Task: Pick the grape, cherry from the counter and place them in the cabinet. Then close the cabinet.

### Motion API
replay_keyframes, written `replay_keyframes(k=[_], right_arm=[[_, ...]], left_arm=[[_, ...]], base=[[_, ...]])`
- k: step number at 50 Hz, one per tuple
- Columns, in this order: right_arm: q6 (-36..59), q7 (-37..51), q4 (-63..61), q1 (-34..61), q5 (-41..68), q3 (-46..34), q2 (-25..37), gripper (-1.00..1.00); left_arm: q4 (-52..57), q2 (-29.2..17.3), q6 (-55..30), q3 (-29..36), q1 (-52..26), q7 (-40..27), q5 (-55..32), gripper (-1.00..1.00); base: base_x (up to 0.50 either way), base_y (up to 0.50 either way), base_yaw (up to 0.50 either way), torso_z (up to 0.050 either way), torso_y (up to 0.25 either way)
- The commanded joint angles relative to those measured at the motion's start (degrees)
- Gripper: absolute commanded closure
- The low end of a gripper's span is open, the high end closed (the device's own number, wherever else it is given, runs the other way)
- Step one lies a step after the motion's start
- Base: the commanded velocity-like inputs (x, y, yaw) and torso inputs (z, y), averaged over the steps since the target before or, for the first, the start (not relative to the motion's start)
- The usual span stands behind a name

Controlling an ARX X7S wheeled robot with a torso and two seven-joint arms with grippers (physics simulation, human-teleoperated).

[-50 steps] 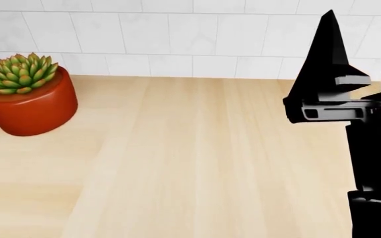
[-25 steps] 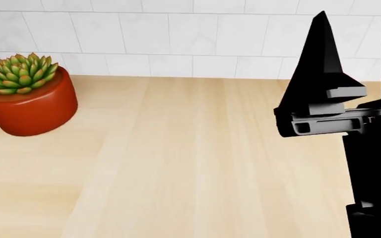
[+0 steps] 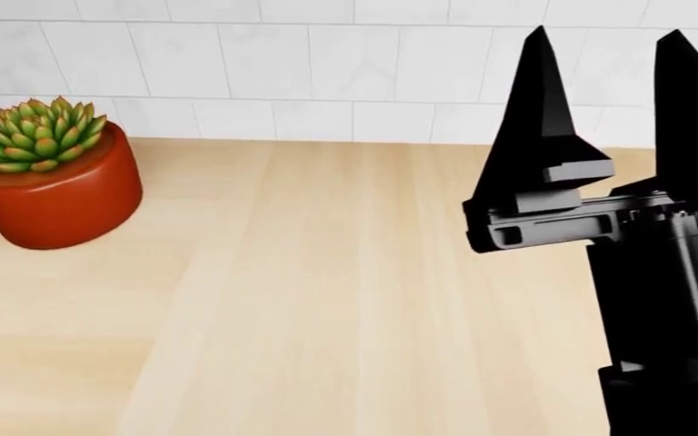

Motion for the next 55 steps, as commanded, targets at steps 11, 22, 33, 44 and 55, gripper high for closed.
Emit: replay_keyframes(k=[11, 22, 33, 44, 55], right_arm=[[-0.51, 0.09, -0.4, -0.88, -1.07, -0.95, -0.13, -1.0], [-1.39, -0.29, -0.03, -1.84, -1.62, -1.31, -0.3, -1.0], [-1.2, -0.27, 0.48, -1.01, -1.69, -1.83, -0.75, -1.0], [-0.88, -0.25, 1.33, 0.23, -1.54, -2.26, -1.42, -1.0], [-1.66, -0.02, 0.23, -1.52, -2.51, -2.15, -0.54, -1.0]], left_arm=[[28.76, -16.74, 3.98, 4.07, 28.71, -17.05, 14.14, -1.0], [35.07, -19.61, 5.09, 4.67, 36.05, -24.74, 17.58, -1.0], [34.67, -20.27, 6.86, 5.33, 39.58, -24.74, 20.57, -1.0], [35.76, -19.41, 6.07, 6.76, 40.85, -25.37, 21.93, -1.0], [35.52, -18.85, 6.92, 8.92, 44.41, -24.89, 25.32, -1.0]], base=[[0.0, 0.0, 0.0, 0.0, 0.0], [0.0, 0.0, 0.0, 0.0, 0.0], [0.0, 0.0, 0.0, 0.0, 0.0], [0.0, 0.0, 0.0, 0.0, 0.0], [0.0, 0.0, 0.0, 0.0, 0.0]])
